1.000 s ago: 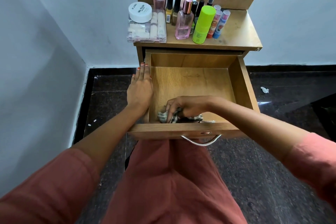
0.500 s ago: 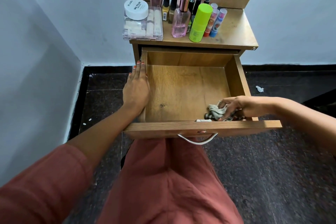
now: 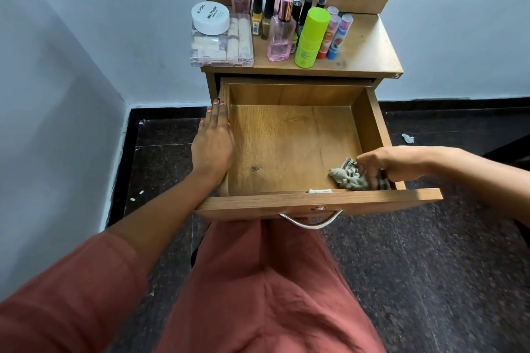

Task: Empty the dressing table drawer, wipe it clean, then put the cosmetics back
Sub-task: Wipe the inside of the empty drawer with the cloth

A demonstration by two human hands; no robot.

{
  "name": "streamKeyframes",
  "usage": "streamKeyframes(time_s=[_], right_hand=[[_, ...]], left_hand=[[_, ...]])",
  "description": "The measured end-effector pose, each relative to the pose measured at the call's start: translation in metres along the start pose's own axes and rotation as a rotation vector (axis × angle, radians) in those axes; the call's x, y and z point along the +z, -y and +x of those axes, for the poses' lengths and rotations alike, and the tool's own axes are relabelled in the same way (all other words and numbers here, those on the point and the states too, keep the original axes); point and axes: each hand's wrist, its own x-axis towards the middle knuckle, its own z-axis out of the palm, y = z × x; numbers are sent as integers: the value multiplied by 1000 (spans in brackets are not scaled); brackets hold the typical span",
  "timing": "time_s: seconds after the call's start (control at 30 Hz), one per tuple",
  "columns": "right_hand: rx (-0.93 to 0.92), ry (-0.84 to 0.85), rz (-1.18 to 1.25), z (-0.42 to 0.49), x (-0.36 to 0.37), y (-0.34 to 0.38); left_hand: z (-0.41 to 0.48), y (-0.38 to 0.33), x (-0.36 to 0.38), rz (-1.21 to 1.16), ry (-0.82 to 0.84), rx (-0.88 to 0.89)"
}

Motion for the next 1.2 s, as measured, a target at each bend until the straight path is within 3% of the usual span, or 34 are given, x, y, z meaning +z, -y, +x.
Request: streamKeyframes(time_s=[0.17,0.33,0.43,0.7,1.03,1.1,1.2], right_hand=[[-55,47,-484,-7,0,-4],[-81,12,-657,-1,6,-4],[-49,-5,-609,-3,5,0],[-58,-154,-85,7,3,17],[-3,37,-503,3,-5,6],[25,18,-465,4,-5,7],[127,-63,-211,0,-2,8]], left_hand=[[-1,-1,0,-10,-5,-10],[-2,0,0,-13,-5,-3],[-2,-1,-1,-19,-8,-17],[-1,-4,-2,-26,-7,-29],[-2,-3,-2,-16,-7,-28],[-2,-3,-2,-20,-11,-30],[-1,-2,-1,-27,-12,-23]])
